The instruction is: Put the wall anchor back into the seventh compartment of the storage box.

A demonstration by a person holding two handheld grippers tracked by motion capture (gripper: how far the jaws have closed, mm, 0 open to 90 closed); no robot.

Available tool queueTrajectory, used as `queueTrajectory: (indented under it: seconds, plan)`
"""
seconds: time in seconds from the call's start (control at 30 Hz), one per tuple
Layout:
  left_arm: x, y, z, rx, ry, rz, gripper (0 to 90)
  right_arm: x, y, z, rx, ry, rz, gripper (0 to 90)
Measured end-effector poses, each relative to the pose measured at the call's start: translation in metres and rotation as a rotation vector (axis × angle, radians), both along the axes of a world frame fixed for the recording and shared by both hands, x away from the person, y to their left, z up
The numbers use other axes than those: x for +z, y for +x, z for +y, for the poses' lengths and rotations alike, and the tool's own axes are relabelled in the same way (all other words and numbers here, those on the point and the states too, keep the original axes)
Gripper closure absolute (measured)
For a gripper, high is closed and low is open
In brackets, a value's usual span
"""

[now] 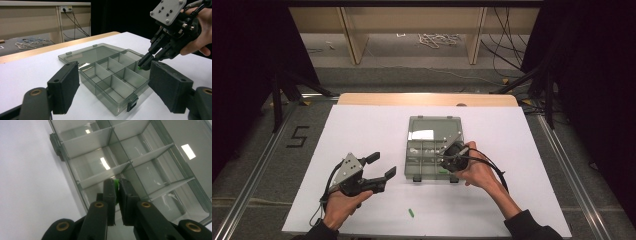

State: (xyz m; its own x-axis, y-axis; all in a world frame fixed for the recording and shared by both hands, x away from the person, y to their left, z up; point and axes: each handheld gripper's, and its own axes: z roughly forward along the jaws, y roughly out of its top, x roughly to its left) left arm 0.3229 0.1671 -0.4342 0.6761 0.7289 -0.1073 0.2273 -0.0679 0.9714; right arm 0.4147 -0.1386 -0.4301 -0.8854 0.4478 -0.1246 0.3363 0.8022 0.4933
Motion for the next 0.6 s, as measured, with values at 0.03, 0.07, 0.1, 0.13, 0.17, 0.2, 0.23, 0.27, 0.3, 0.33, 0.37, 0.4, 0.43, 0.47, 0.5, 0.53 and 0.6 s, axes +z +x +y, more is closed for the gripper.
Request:
queueTrajectory:
  seconds: [0.03, 0.07, 0.1, 0.13, 0.17, 0.2, 0.23, 0.27, 0.3, 0.33, 0.37, 0.4, 0.43, 0.47, 0.5, 0.53, 0.6]
  plan:
    - [0.000, 0.000, 0.000, 0.000, 0.002, 0.001, 23.8, -0.001, 0.000, 0.001, -0.001, -0.002, 0.000, 84.5]
    - [0.000, 0.000, 0.000, -0.006, 0.008, -0.003, 23.8, -0.002, 0.000, 0.001, 0.002, -0.001, 0.005, 84.5]
    - [0.000, 0.000, 0.000, -0.006, 0.007, -0.002, 23.8, -0.003, 0.000, 0.002, -0.001, -0.004, -0.003, 84.4]
    - [0.000, 0.000, 0.000, 0.000, 0.002, 0.000, 23.8, -0.004, 0.000, 0.002, -0.002, -0.005, 0.004, 84.3]
    - [0.000, 0.000, 0.000, -0.001, 0.002, -0.001, 23.8, -0.004, 0.000, 0.002, -0.003, -0.005, 0.009, 84.2]
    - [0.000, 0.000, 0.000, -0.006, 0.005, -0.003, 23.8, -0.004, 0.000, 0.002, -0.004, -0.004, 0.013, 83.6]
    - [0.000, 0.000, 0.000, -0.007, 0.007, -0.002, 23.8, -0.004, 0.000, 0.002, -0.004, -0.004, 0.015, 82.1]
    - [0.000, 0.000, 0.000, -0.004, 0.007, -0.001, 23.8, -0.004, 0.000, 0.002, -0.004, -0.002, 0.008, 80.4]
    - [0.000, 0.000, 0.000, 0.000, 0.002, 0.000, 23.8, -0.004, 0.000, 0.002, -0.010, 0.002, 0.000, 77.6]
    - [0.000, 0.000, 0.000, 0.000, -0.001, 0.000, 23.8, -0.003, 0.000, 0.002, -0.022, 0.003, 0.001, 74.7]
    - [0.000, -0.001, 0.000, -0.001, 0.001, -0.001, 23.8, -0.002, -0.001, 0.002, -0.028, 0.008, -0.003, 73.6]
    - [0.000, -0.001, 0.000, -0.001, 0.002, -0.001, 23.8, 0.000, -0.002, 0.002, -0.024, 0.011, -0.009, 71.6]
    - [0.000, 0.000, 0.000, 0.000, 0.001, 0.000, 23.8, 0.002, -0.003, 0.002, -0.024, 0.014, -0.003, 69.4]
    - [0.001, 0.000, 0.000, 0.001, -0.001, -0.001, 23.8, 0.005, -0.006, 0.003, -0.027, 0.023, -0.007, 65.1]
    - [0.001, 0.000, 0.000, 0.001, -0.002, -0.003, 23.8, 0.007, -0.008, 0.004, -0.031, 0.030, -0.015, 61.3]
    - [0.001, -0.001, 0.000, 0.000, -0.001, -0.002, 23.8, 0.008, -0.010, 0.005, -0.030, 0.033, -0.022, 59.4]
    - [0.000, 0.000, 0.001, -0.008, -0.006, -0.009, 23.8, 0.011, -0.016, 0.008, -0.019, 0.051, -0.025, 54.1]
